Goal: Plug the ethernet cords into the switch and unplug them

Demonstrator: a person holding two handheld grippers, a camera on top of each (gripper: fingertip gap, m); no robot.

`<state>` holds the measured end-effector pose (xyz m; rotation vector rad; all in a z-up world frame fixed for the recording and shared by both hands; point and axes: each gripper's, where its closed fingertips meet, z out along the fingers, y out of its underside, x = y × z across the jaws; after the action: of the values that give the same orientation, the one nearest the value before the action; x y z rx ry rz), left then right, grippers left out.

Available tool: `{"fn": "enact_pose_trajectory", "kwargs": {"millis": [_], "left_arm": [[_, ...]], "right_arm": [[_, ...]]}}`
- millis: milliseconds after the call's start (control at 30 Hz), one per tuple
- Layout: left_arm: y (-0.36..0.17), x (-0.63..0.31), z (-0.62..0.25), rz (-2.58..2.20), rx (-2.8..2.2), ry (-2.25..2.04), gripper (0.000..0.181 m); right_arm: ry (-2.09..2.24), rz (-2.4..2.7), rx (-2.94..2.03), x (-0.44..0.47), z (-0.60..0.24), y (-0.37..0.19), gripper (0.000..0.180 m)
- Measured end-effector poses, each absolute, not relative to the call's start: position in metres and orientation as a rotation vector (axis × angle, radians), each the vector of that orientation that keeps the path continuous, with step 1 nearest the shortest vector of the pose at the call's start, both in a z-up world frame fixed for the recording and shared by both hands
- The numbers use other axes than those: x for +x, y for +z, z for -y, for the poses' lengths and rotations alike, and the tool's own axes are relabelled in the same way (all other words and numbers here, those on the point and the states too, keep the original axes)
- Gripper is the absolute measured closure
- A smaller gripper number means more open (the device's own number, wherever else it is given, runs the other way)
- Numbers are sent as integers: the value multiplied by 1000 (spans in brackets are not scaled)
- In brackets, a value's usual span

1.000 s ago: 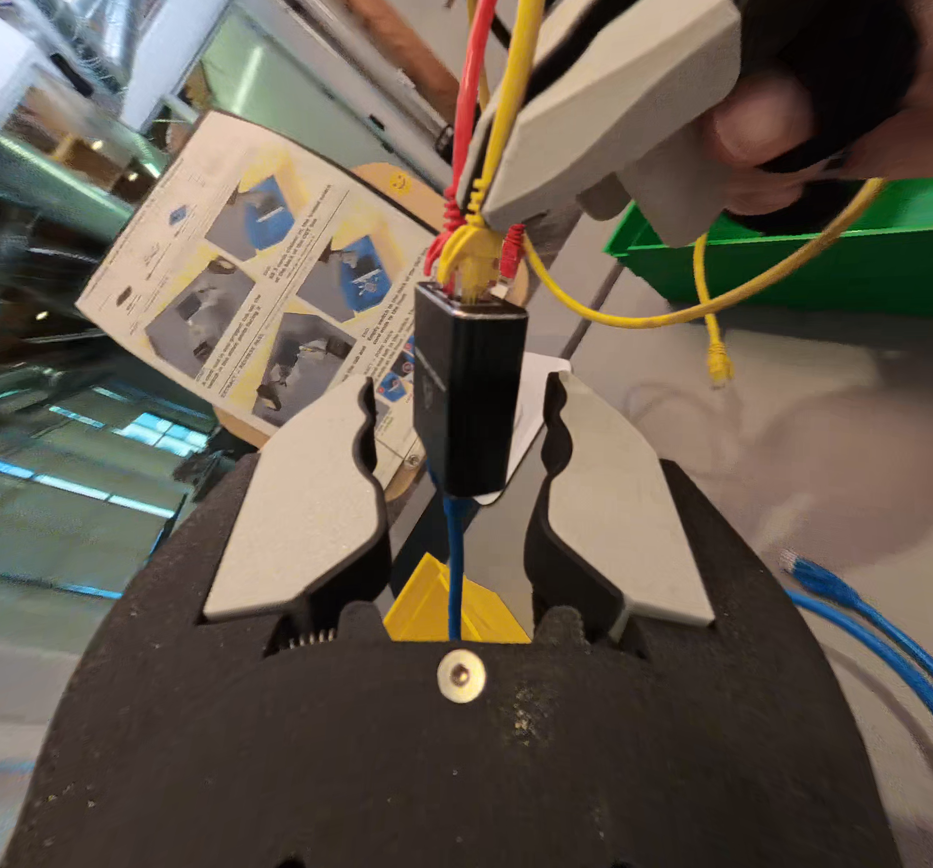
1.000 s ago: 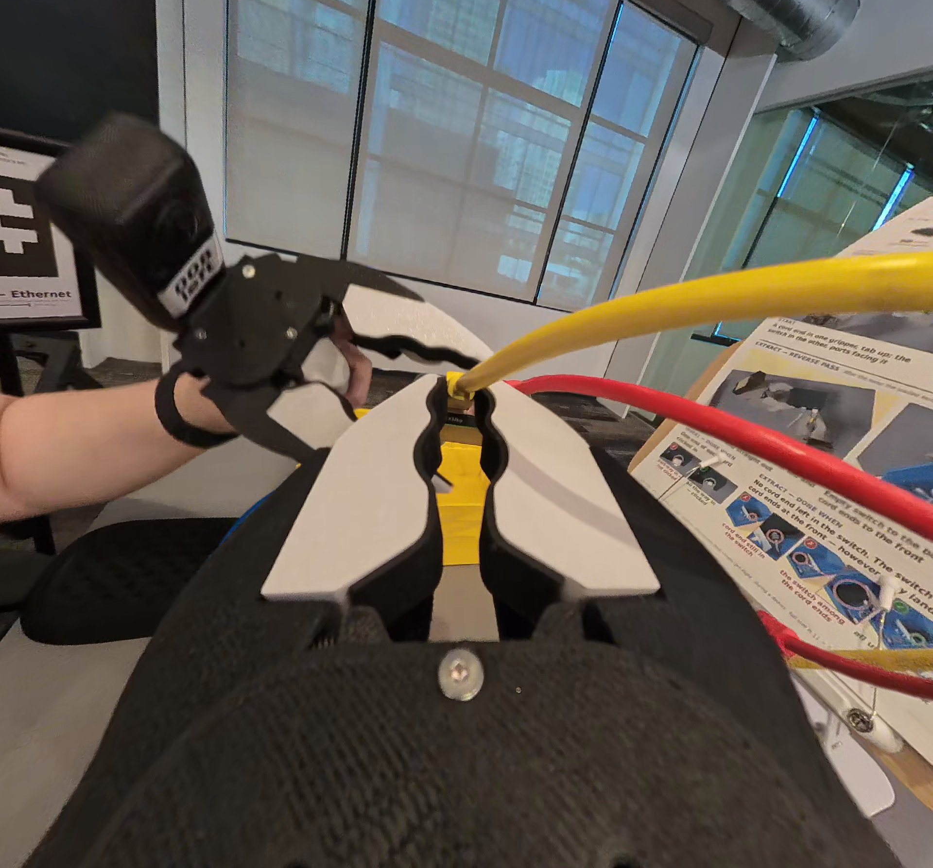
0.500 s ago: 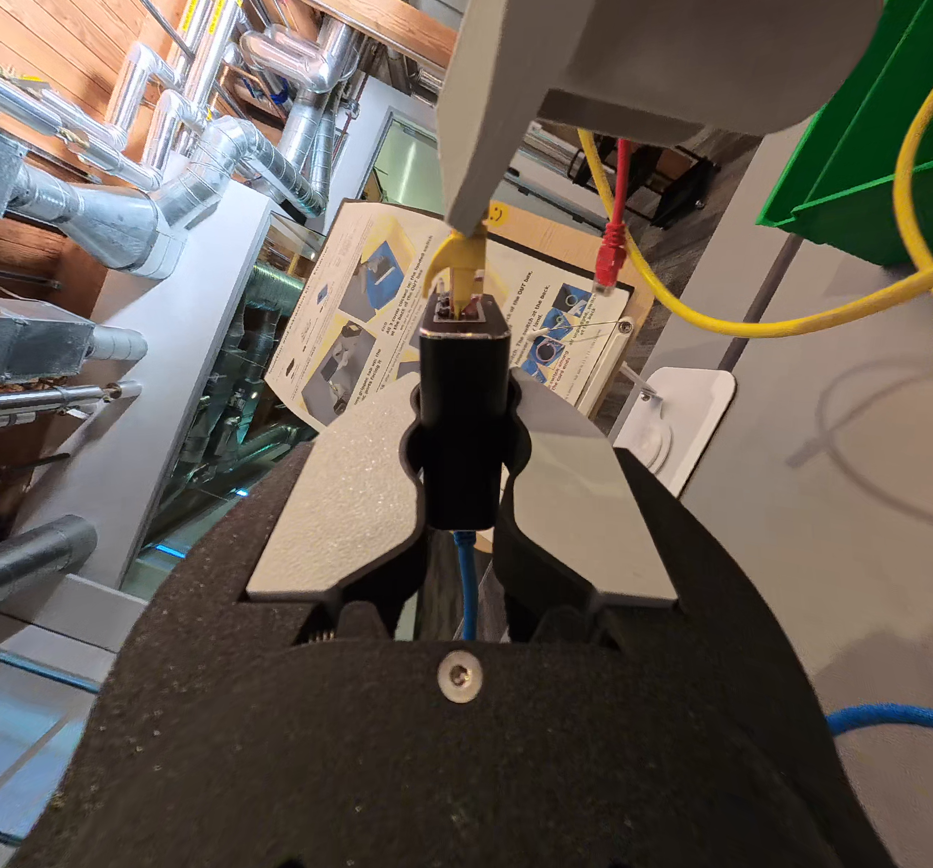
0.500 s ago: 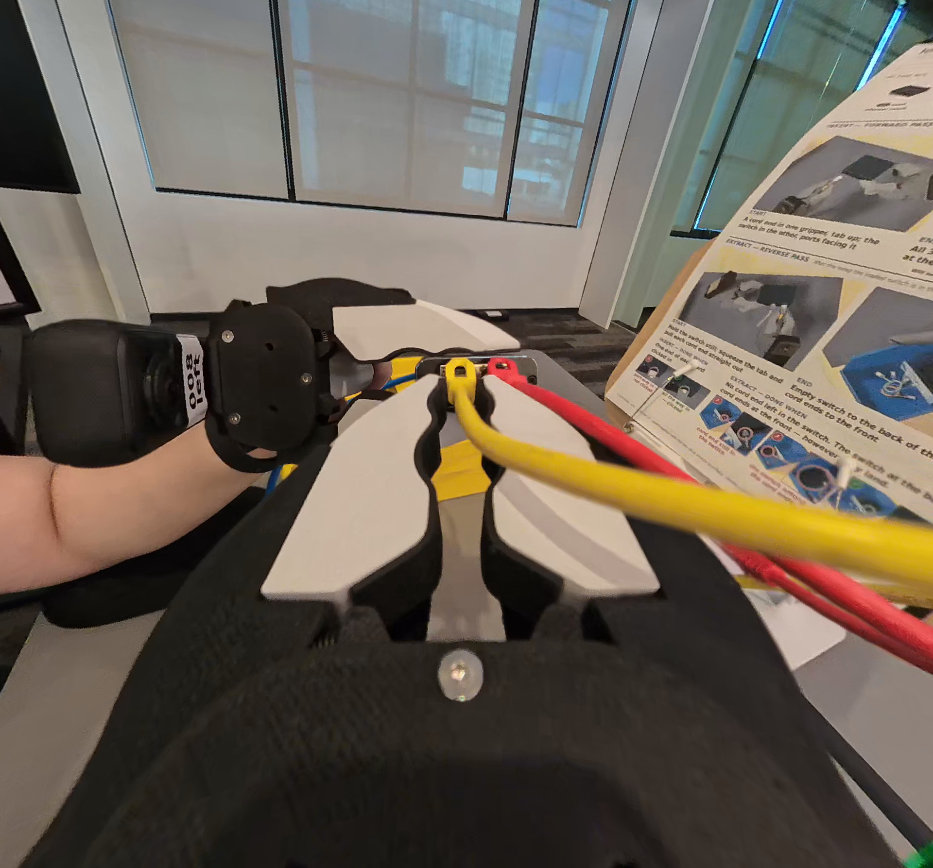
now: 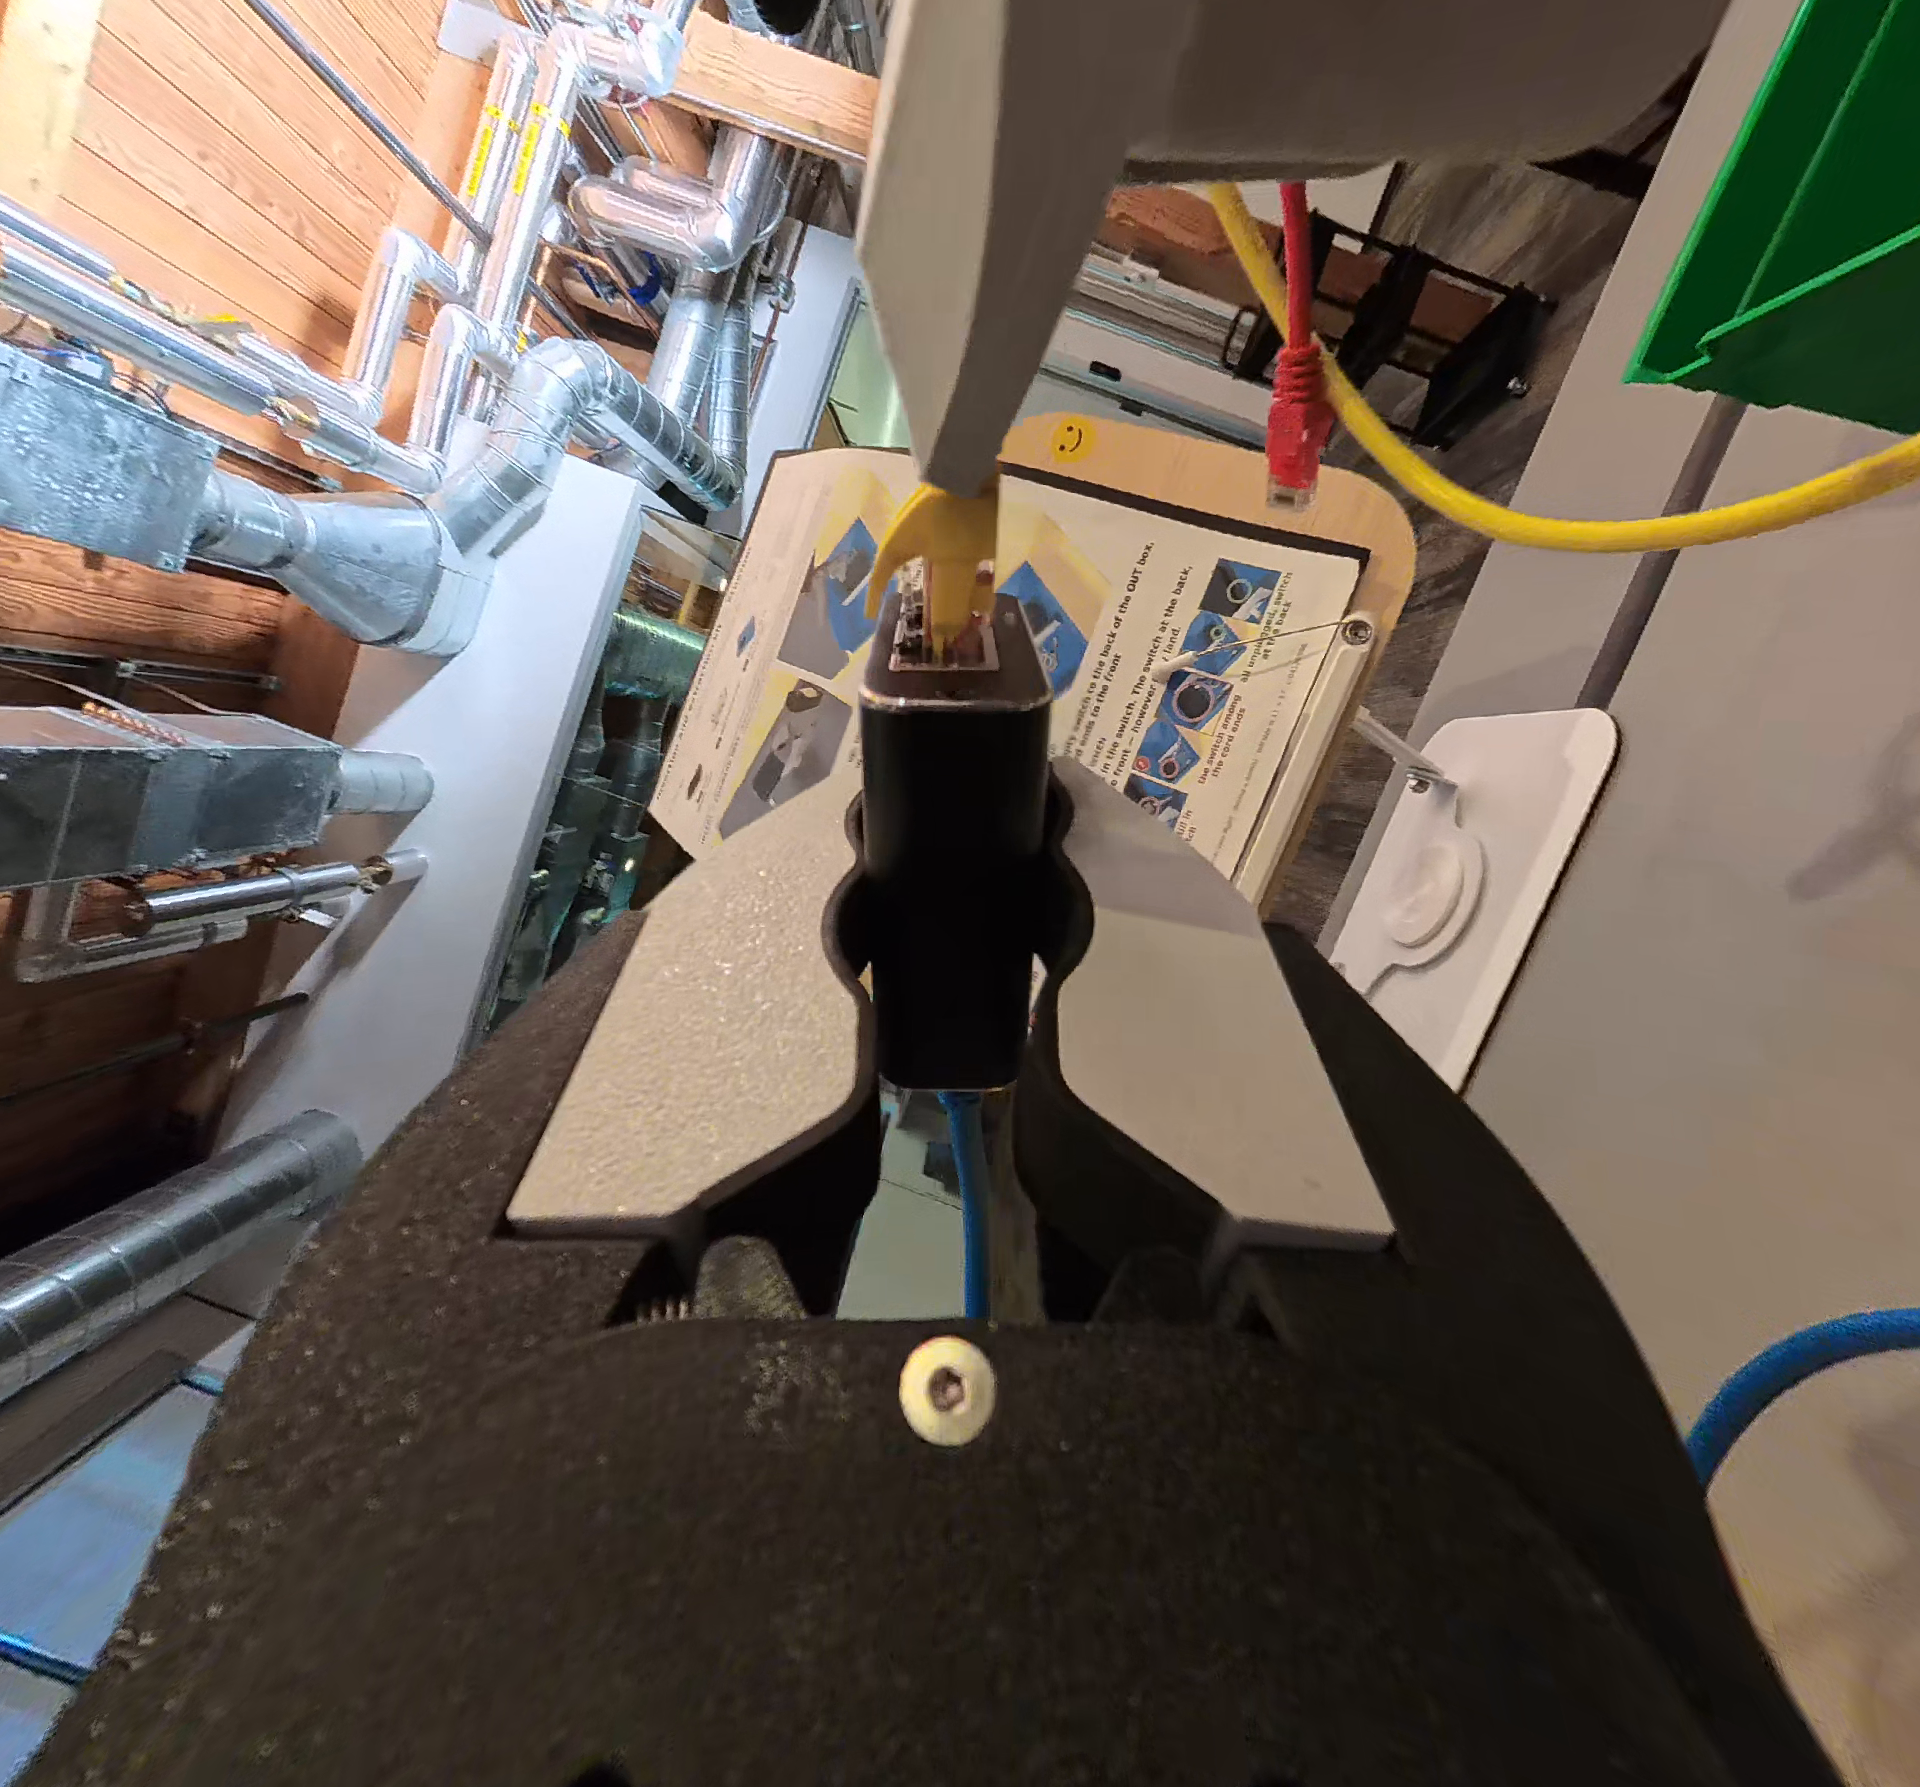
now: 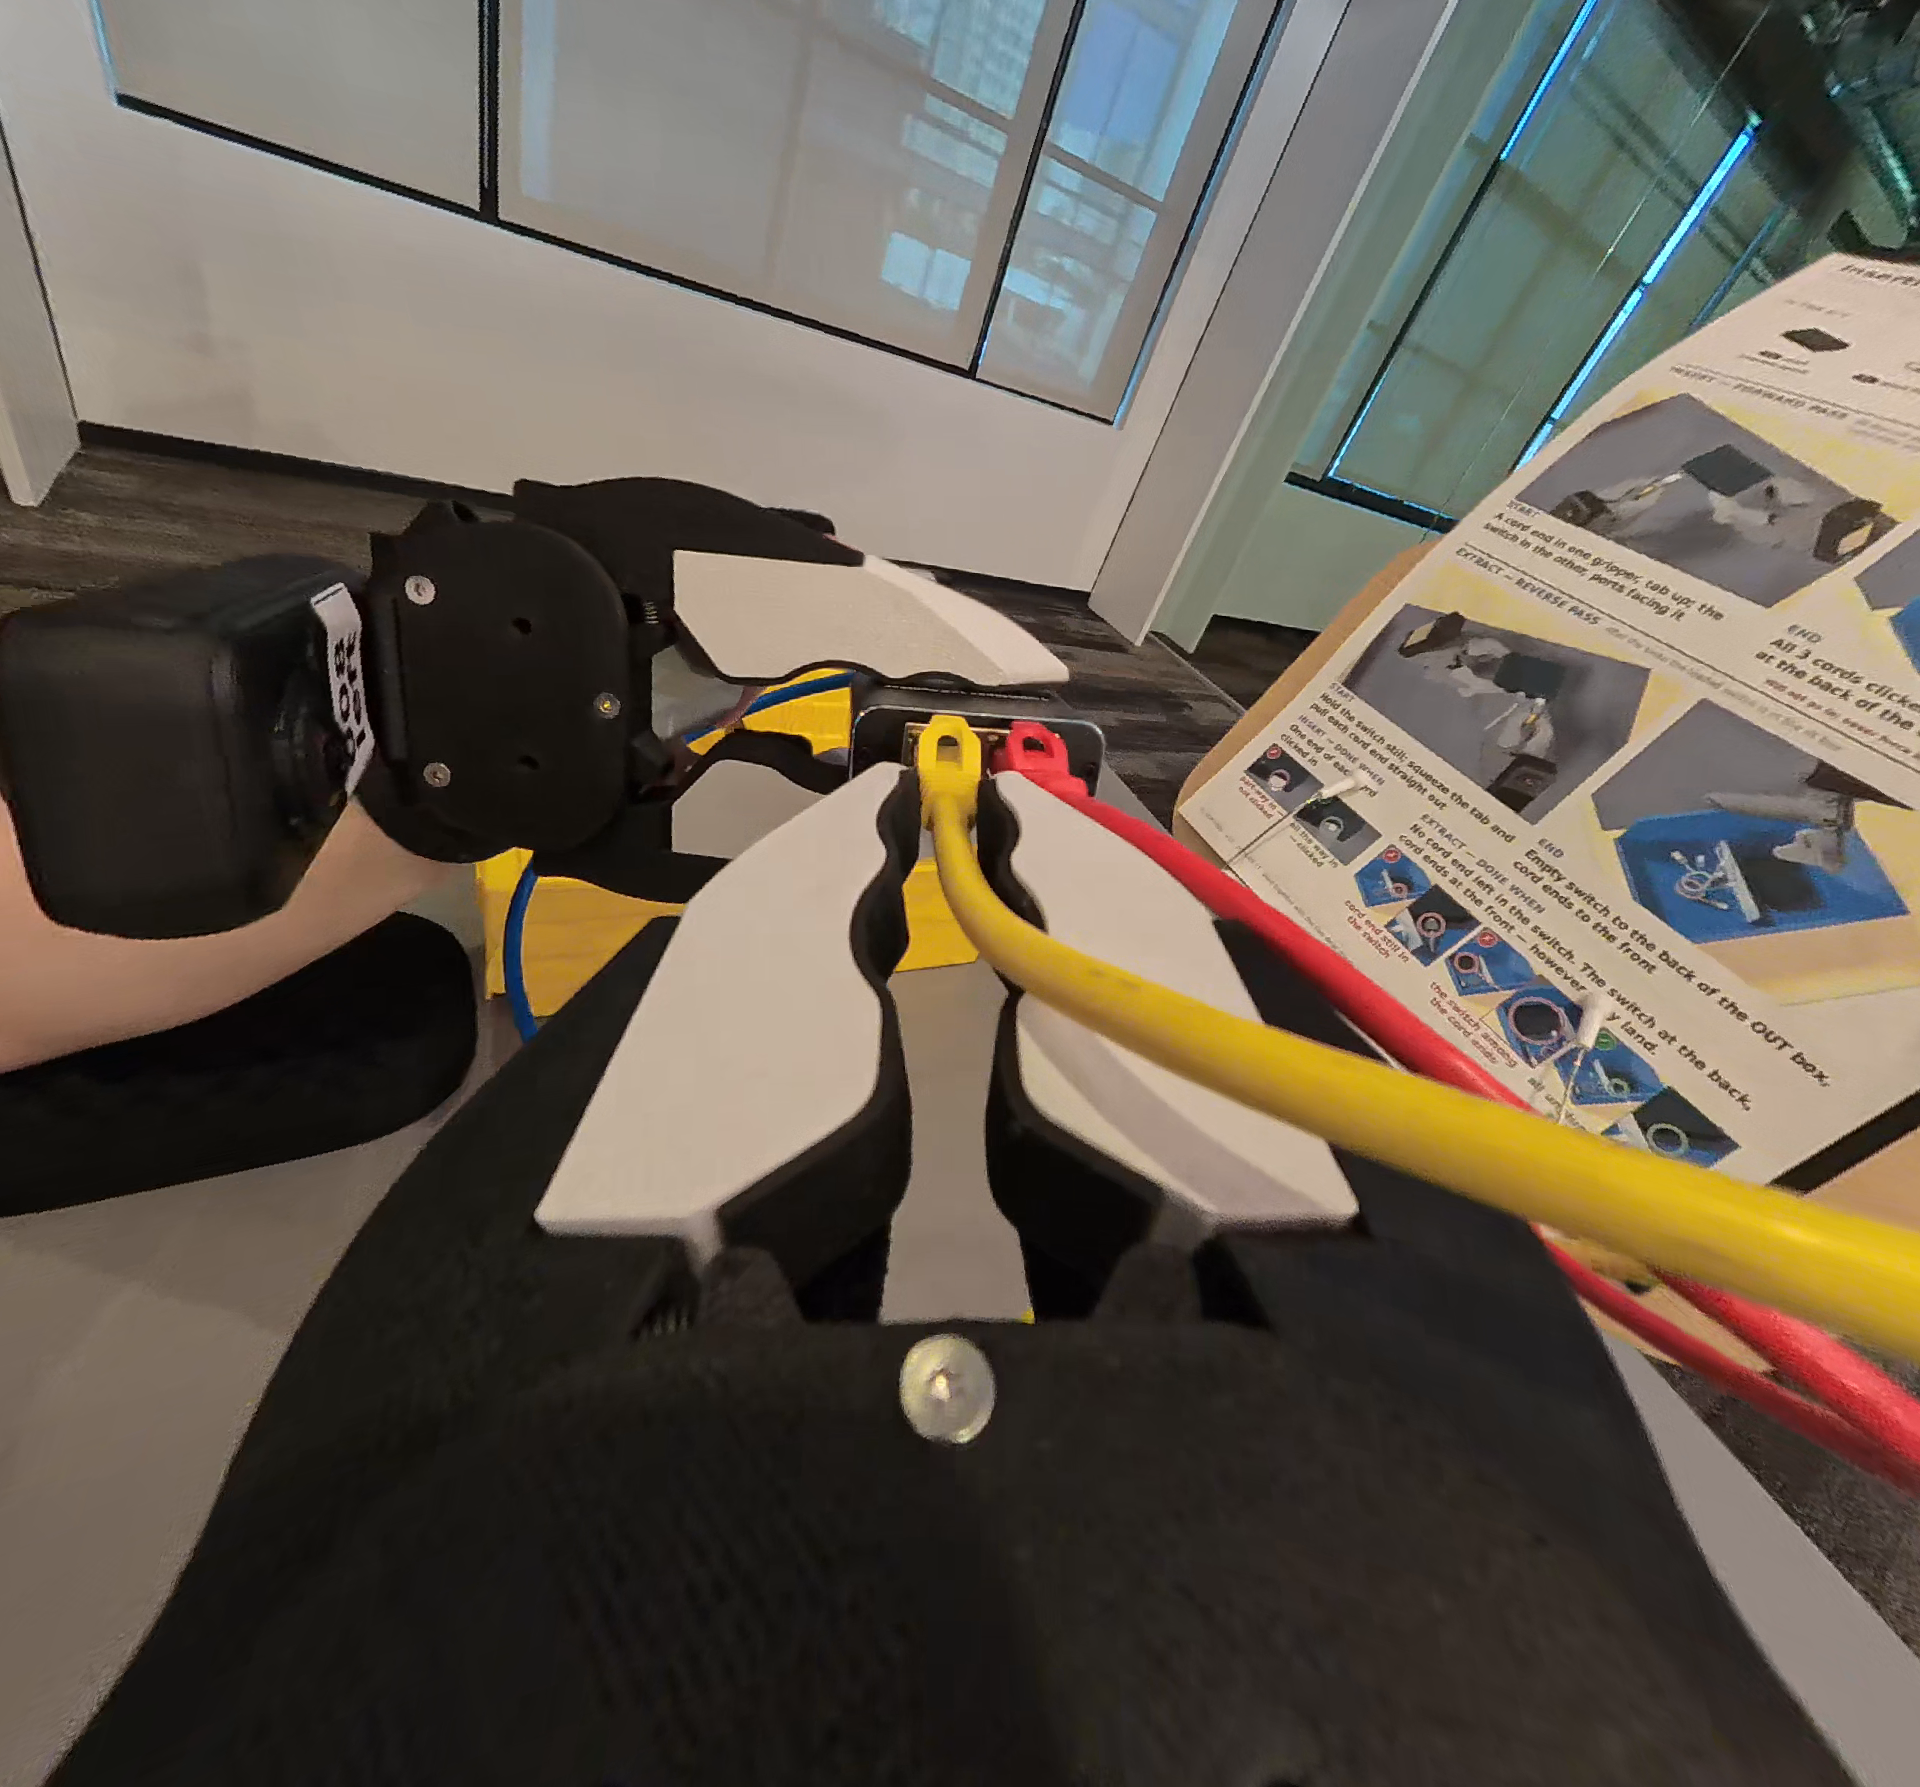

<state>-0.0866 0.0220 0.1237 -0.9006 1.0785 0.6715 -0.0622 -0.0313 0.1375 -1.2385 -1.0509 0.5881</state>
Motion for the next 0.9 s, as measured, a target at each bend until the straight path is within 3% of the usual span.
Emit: {"fn": "enact_pose_trajectory", "kwargs": {"millis": [900], "left_arm": [[117, -83, -18, -1099, -918, 643, 156]], "right_arm": [[754, 1037, -1265, -61, 28, 132, 167]]}}
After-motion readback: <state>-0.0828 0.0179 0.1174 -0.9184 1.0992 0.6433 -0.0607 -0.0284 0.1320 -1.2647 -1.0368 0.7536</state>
